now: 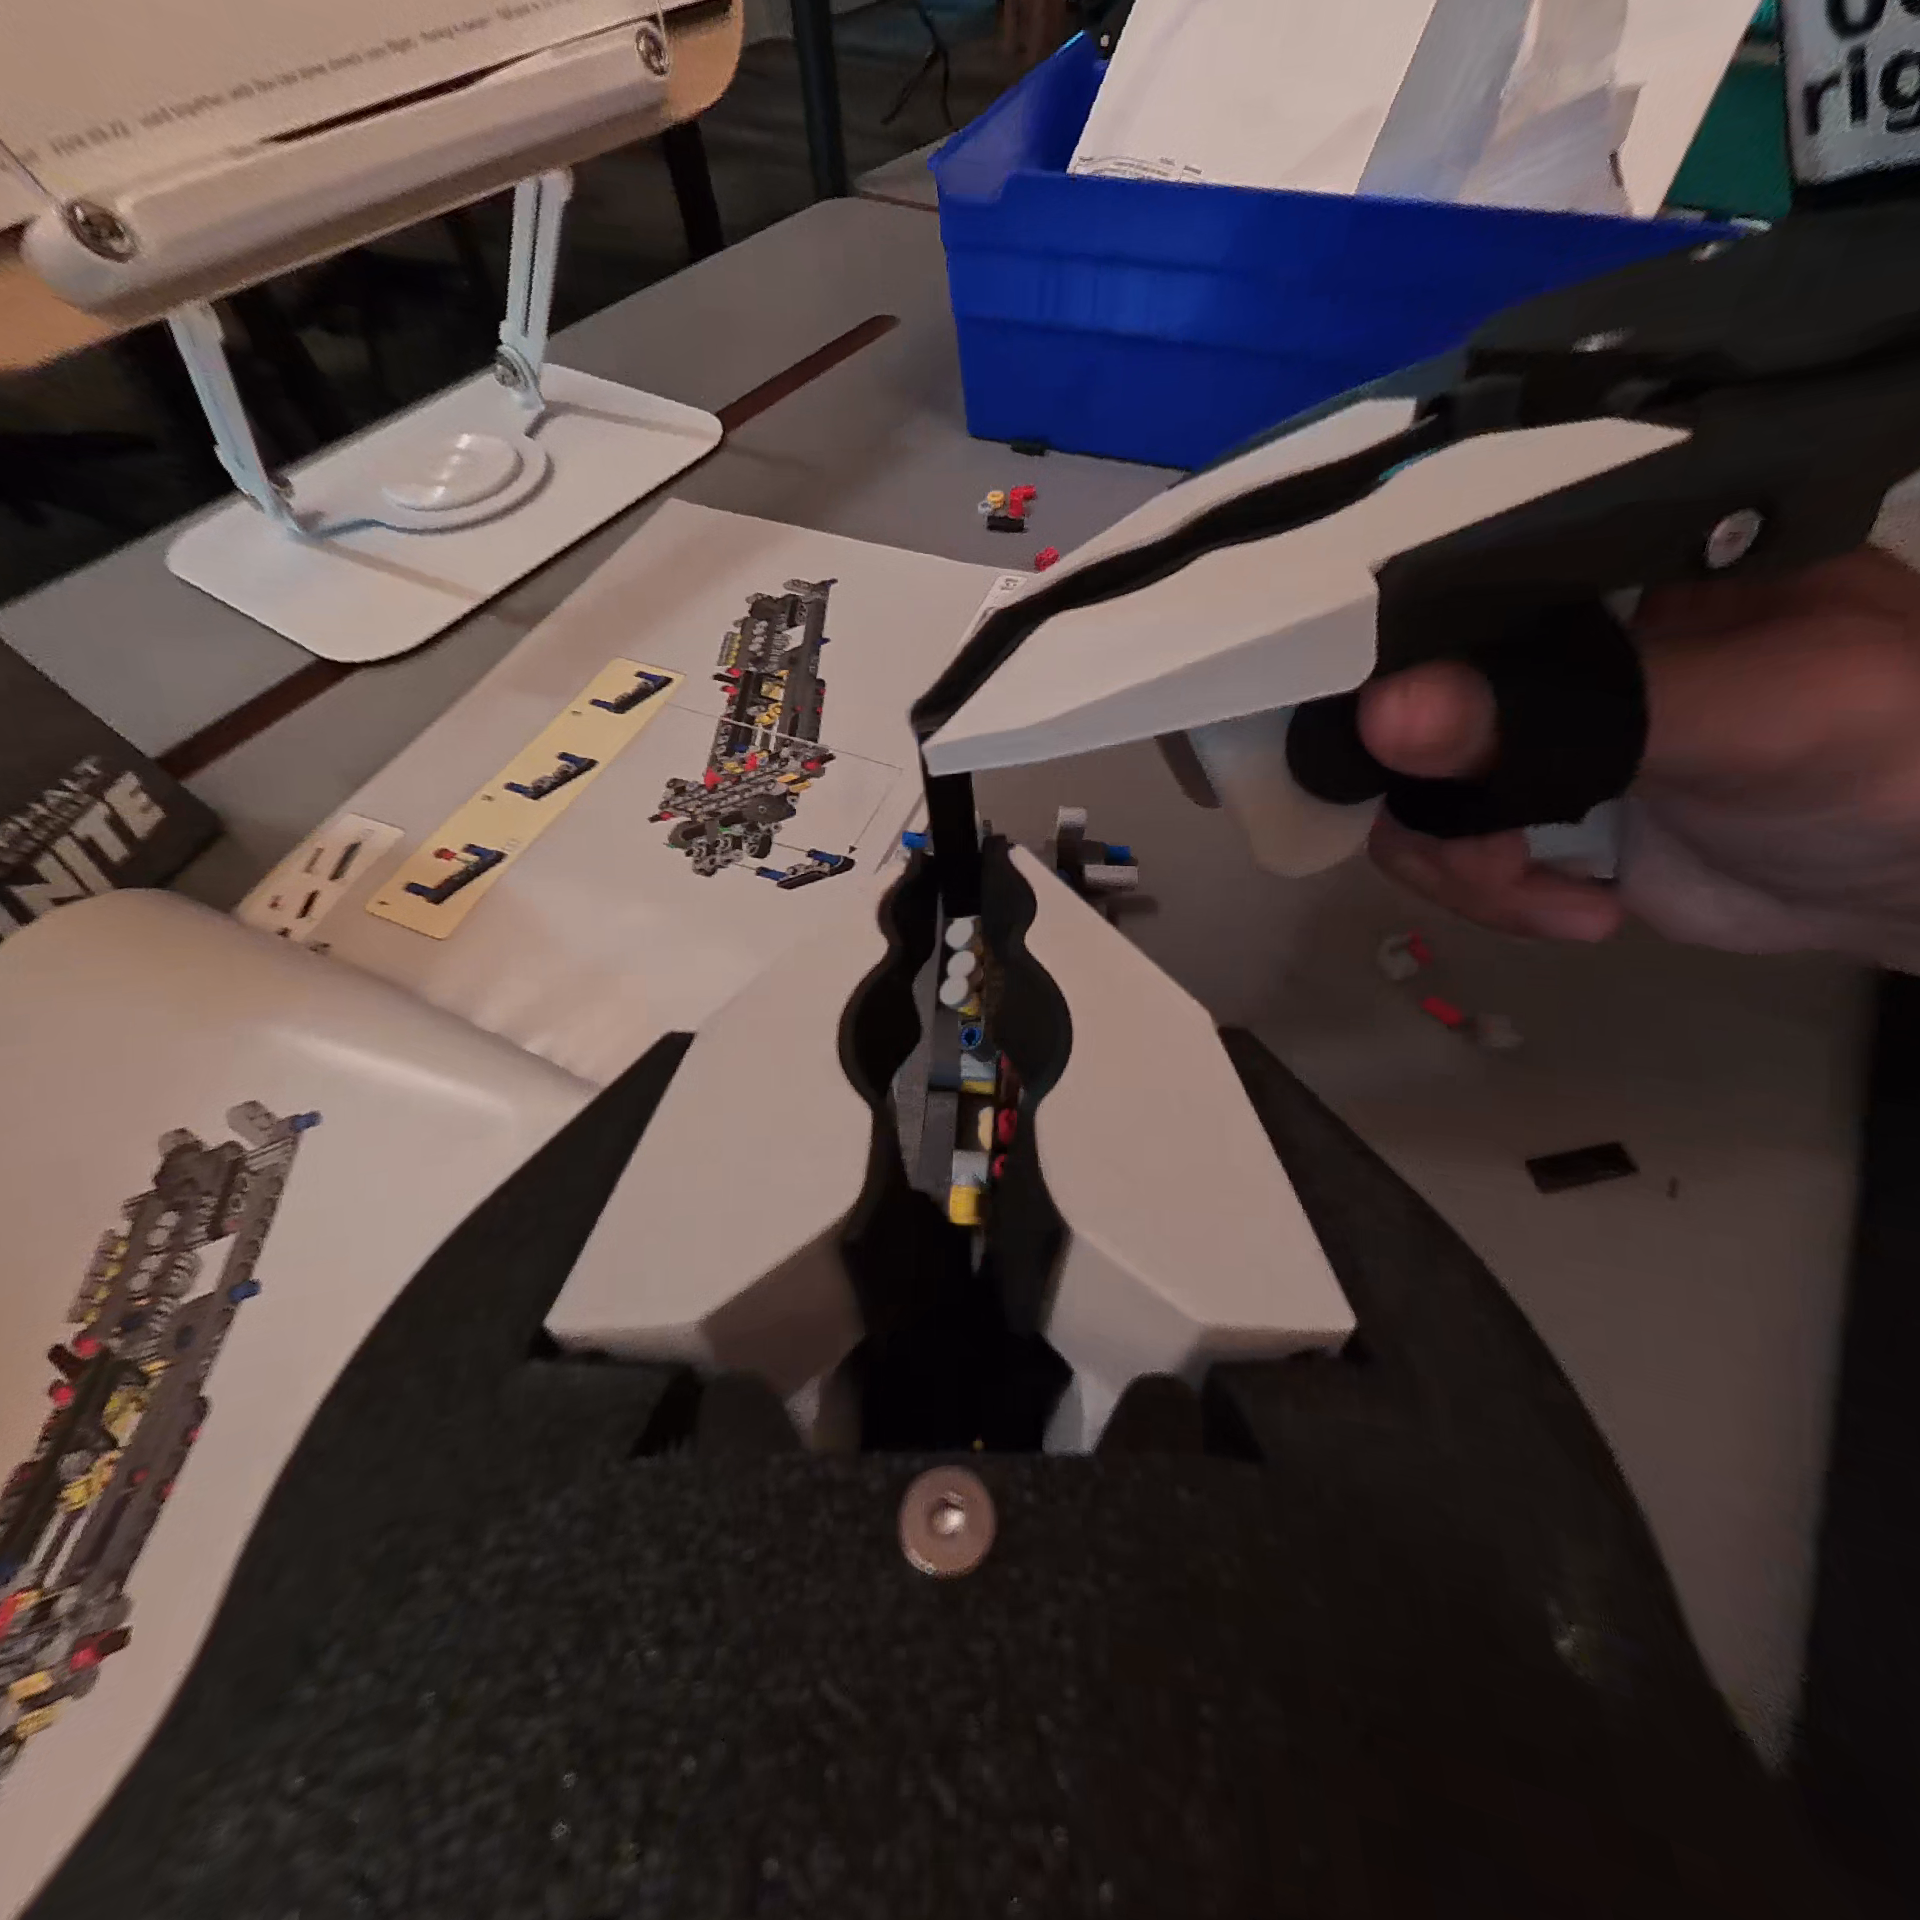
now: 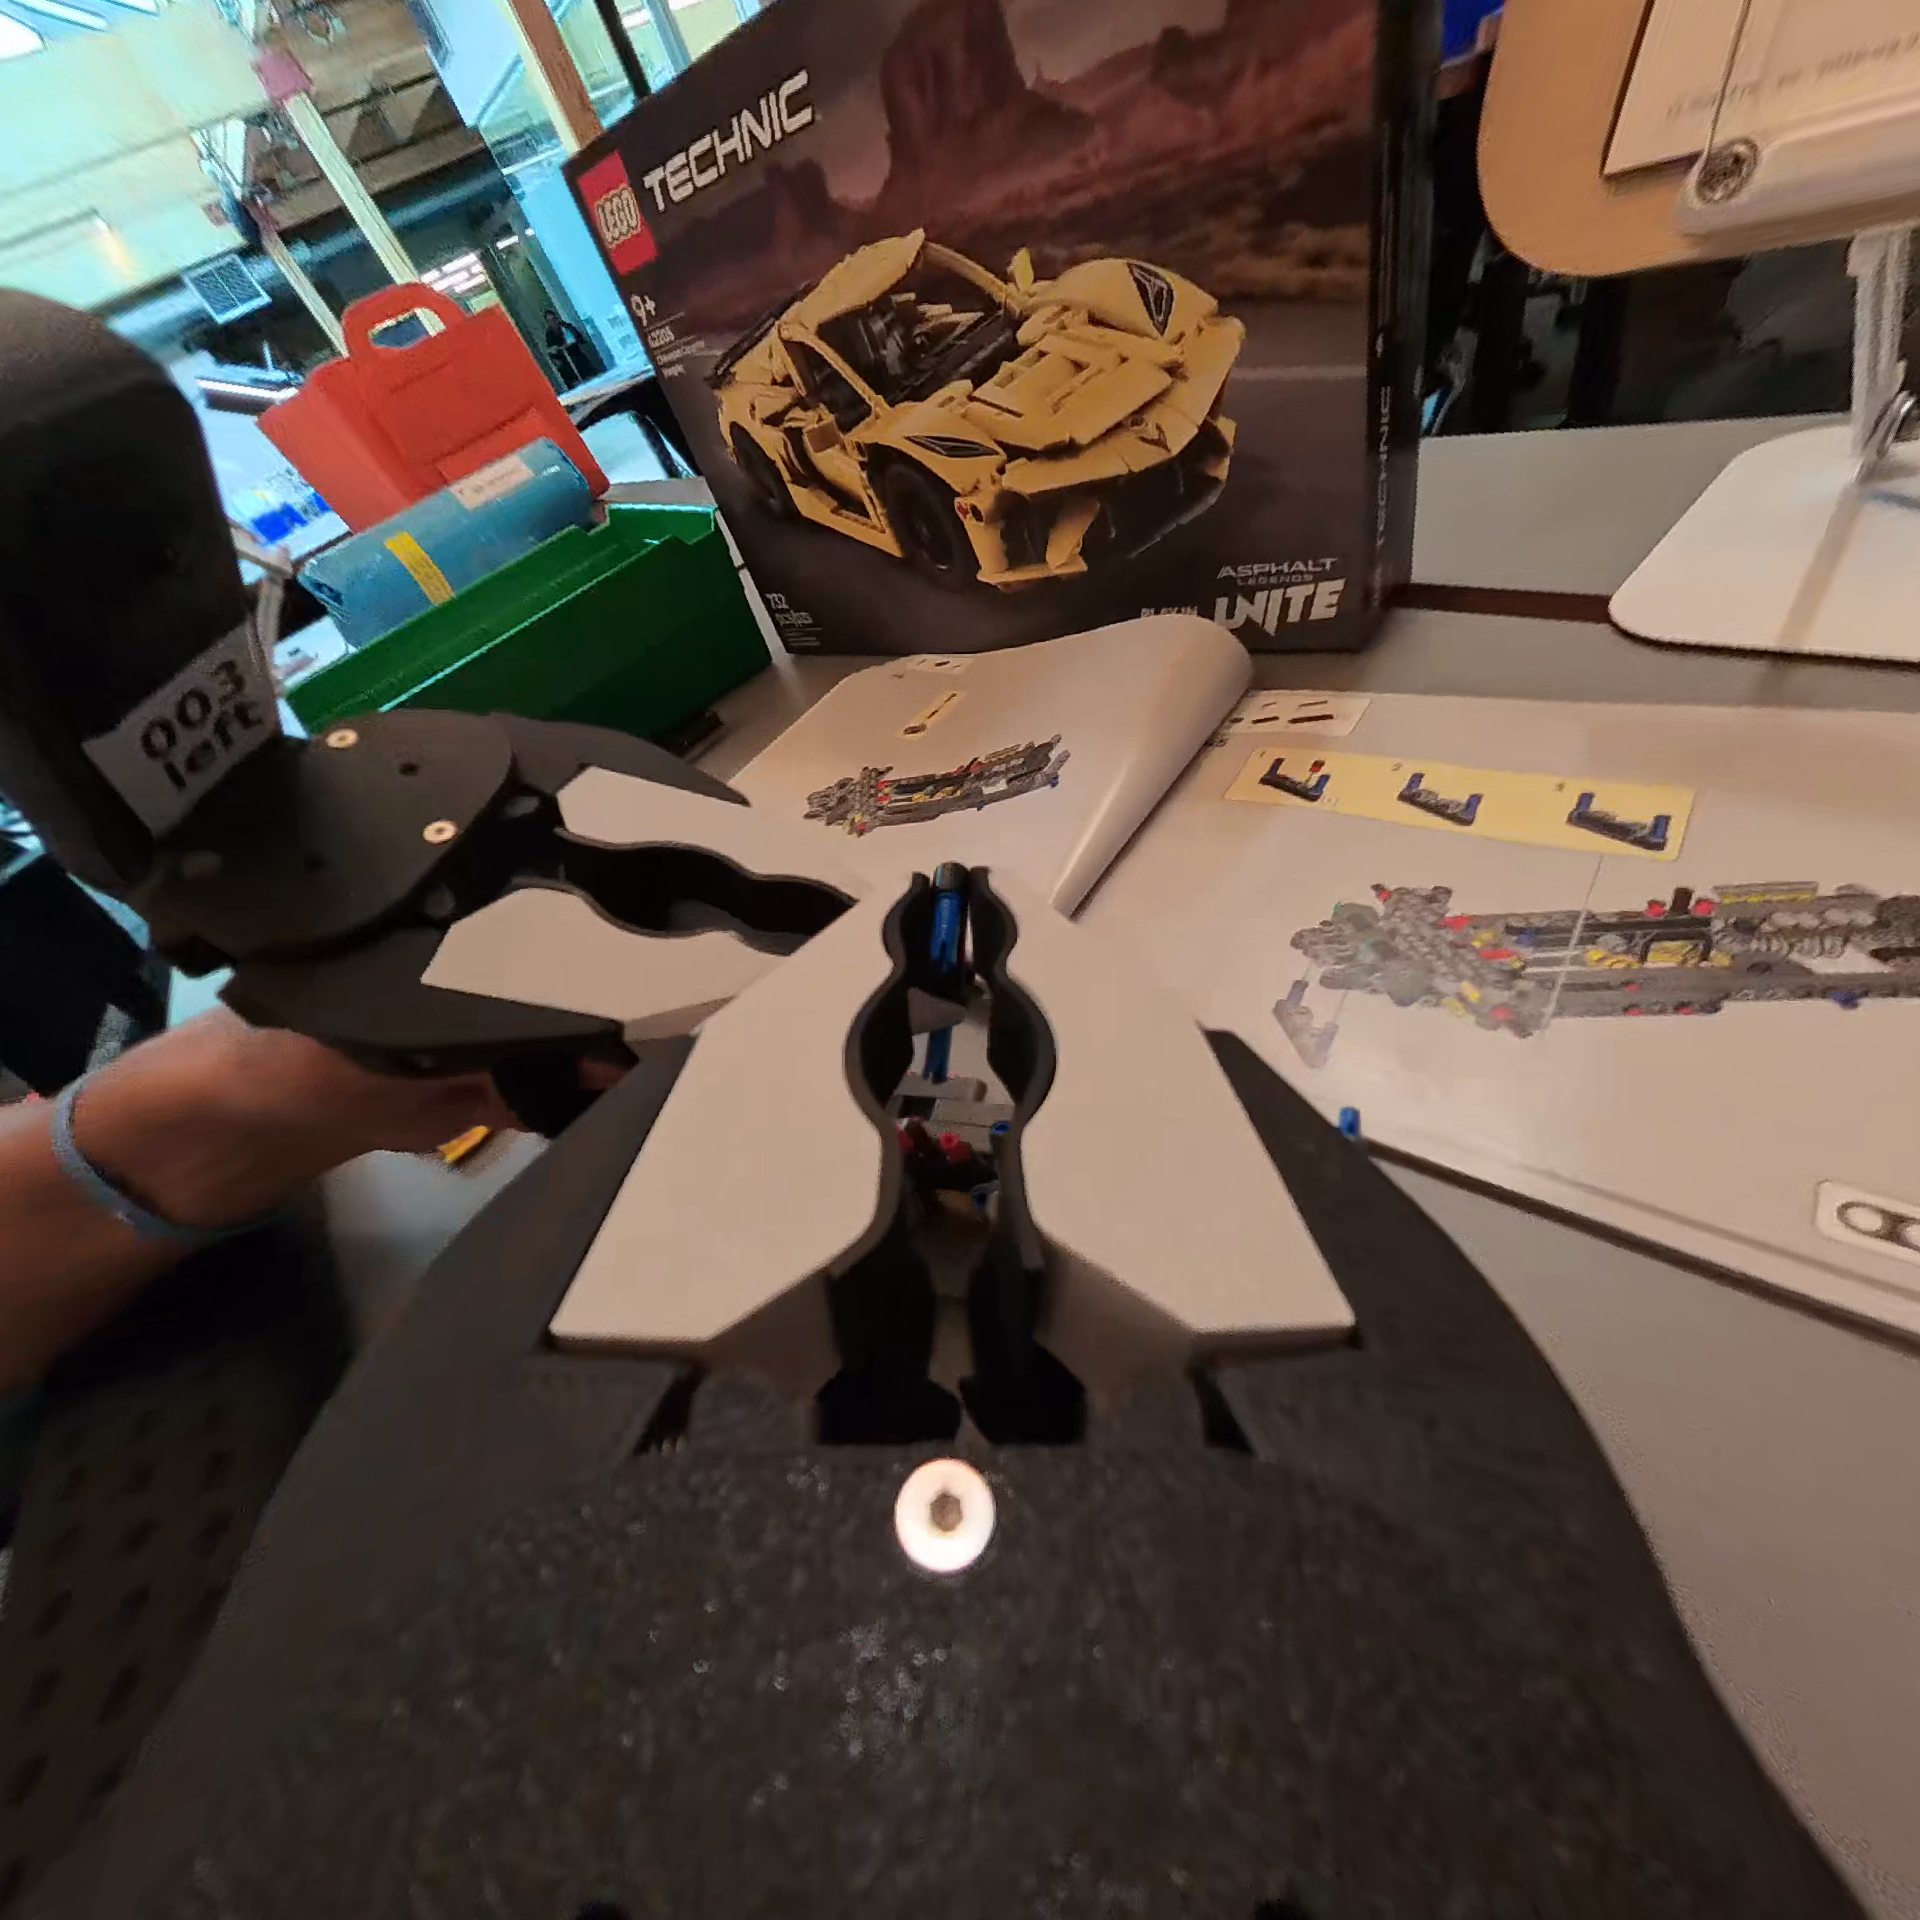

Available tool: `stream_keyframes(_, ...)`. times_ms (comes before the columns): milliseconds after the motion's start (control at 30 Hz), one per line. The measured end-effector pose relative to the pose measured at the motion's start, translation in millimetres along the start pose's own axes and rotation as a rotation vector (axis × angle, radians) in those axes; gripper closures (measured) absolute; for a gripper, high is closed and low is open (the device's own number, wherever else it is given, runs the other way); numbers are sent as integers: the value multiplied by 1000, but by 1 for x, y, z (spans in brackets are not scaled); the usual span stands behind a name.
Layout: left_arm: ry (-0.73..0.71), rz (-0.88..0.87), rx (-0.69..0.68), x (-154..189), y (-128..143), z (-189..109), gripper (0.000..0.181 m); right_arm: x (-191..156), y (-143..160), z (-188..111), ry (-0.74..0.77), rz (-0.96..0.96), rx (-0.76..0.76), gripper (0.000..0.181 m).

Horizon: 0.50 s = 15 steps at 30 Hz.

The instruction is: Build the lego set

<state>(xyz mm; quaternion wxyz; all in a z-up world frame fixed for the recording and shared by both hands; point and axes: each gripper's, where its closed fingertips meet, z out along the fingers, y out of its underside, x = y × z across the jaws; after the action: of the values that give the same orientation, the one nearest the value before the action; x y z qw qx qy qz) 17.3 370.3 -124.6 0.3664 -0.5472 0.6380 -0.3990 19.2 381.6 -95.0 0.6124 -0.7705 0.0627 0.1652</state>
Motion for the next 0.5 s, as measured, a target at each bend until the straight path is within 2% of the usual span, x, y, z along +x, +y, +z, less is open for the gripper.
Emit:
stream_keyframes(200, -8, 22, 19, 0, -4, -3, 175, -3, -5, -1, 1, -18, 25, 176)
stream_keyframes(300, 41, -49, 49, 1, -9, -6, 175, -7, -12, -4, -60, 7, 72, 173)
stream_keyframes(367, 59, -100, 61, -1, -11, -8, 175, -7, -21, -9, -84, 8, 130, 164)
stream_keyframes(500, 63, -233, 92, -15, -14, -13, 175, 8, -34, -24, -1, -86, 229, 158)
